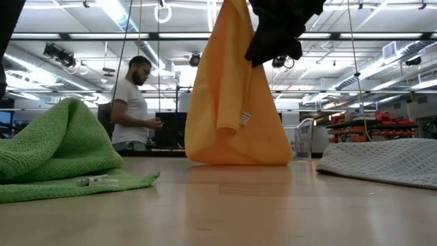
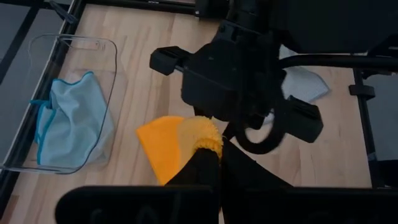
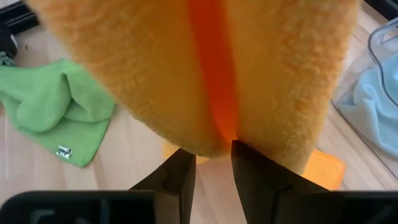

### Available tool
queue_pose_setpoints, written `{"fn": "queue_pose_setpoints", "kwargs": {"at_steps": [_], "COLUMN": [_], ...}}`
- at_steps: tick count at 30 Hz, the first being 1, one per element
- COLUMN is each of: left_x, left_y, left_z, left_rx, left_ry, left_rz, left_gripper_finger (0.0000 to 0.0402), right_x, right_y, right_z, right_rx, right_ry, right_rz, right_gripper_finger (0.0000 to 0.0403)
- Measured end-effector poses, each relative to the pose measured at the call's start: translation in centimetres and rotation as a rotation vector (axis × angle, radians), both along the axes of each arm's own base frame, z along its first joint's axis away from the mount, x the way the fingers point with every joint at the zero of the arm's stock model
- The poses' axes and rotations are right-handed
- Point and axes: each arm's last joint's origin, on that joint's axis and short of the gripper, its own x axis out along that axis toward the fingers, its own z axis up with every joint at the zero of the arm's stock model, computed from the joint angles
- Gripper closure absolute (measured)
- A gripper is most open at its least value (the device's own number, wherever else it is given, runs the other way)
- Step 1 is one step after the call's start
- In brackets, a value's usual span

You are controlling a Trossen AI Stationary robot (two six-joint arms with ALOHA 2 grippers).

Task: Fold microfiber towels
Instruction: Fold the orange microfiber cloth

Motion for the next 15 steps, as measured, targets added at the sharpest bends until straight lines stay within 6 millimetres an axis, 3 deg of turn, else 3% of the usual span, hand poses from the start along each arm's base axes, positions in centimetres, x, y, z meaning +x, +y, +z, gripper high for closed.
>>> {"fn": "queue_pose_setpoints", "kwargs": {"at_steps": [15], "left_x": [0.2], "left_y": [0.1], "left_z": [0.2], "left_rx": [-0.009], "left_ry": [-0.025], "left_rz": [-0.02], "left_gripper_finger": [0.04], "right_x": [1.3], "right_y": [-0.9], "right_z": [-0.6], "right_rx": [-0.016], "right_ry": [-0.035], "right_rz": [0.018], "right_gripper_finger": [0.0293]}}
